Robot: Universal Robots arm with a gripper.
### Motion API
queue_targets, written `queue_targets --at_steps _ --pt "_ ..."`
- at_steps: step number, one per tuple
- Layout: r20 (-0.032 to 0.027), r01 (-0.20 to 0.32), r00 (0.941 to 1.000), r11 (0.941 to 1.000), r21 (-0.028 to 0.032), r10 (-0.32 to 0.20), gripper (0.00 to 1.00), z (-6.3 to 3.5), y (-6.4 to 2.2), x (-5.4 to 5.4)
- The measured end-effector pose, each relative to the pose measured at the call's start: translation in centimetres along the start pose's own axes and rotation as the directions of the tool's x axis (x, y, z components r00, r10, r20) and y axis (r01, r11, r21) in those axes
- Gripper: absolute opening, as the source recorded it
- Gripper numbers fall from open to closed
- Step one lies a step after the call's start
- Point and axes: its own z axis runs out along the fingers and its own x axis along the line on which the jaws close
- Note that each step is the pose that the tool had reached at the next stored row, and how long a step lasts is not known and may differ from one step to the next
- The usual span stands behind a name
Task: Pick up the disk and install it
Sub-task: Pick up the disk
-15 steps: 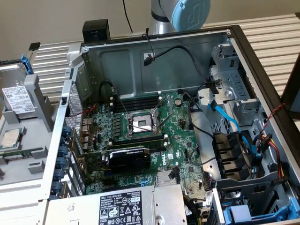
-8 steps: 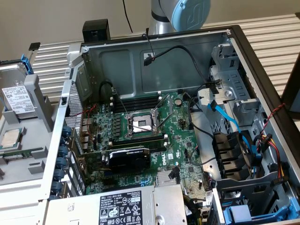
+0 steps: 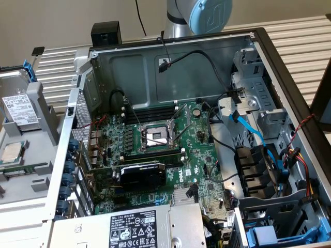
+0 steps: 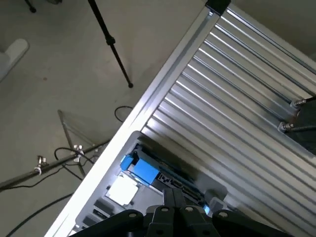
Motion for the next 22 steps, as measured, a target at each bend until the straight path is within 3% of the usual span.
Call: queue_targets --at_steps 5,10,16,22 --pt "-0.0028 0.091 0.9959 0.9959 -0.0037 -0.091 0.11 0.01 0.0 0.0" --pt "-0.0053 0.18 0.9837 0.9837 -0.0077 -0.18 0.11 0.01 0.0 0.0" --pt "-0.0079 0.286 0.9581 0.9581 -0.0128 -0.286 0.11 0.02 0.0 0.0" --pt "-0.0099 0.389 0.9212 0.9211 -0.0181 -0.389 0.11 0.03 0.0 0.0"
